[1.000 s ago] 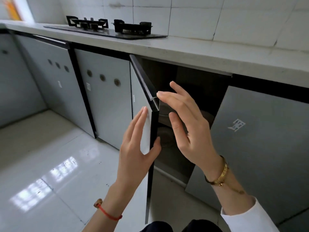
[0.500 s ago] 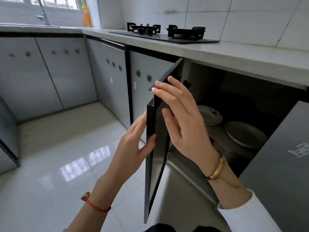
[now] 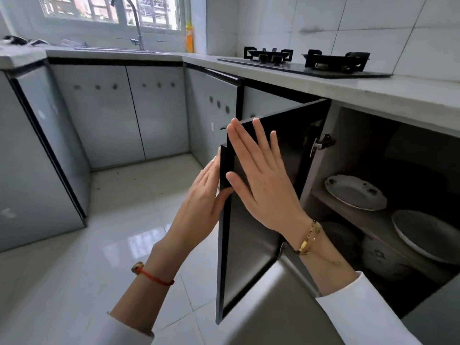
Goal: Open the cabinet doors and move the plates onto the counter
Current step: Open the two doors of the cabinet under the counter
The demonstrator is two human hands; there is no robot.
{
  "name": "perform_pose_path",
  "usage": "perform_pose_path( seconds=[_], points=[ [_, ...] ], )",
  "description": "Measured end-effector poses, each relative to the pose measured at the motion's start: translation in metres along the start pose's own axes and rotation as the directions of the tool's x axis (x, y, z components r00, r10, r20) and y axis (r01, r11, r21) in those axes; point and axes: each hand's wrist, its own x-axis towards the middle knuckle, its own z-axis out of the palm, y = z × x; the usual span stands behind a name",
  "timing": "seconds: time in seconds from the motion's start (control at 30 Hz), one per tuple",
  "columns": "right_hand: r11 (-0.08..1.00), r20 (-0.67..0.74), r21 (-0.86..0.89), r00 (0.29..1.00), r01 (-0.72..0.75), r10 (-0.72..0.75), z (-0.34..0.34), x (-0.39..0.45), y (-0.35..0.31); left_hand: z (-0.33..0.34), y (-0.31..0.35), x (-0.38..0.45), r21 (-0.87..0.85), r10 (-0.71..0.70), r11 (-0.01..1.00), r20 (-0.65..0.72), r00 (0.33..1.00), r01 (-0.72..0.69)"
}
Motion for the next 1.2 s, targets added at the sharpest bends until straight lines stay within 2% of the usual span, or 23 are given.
perform_pose_path(
  seconds=[0.33, 0.63, 1.2],
  points=[
    [0.995, 0.087, -0.089, 0.995, -0.043, 0.051, 0.039, 0.047, -0.010, -0.011, -0.054, 0.014, 0.092, -0.138, 0.986, 0.011, 0.990, 0.137],
    [0.995, 0.127, -0.081, 0.989, -0.059, 0.069, 0.066, 0.078, -0.009, -0.018, -0.087, 0.035, 0.190, -0.141, 0.972, -0.005, 0.990, 0.139],
    [0.992, 0.153, -0.112, 0.986, -0.053, 0.070, 0.057, 0.078, -0.011, -0.016, -0.081, 0.034, 0.060, -0.198, 0.978, -0.047, 0.979, 0.201]
  ],
)
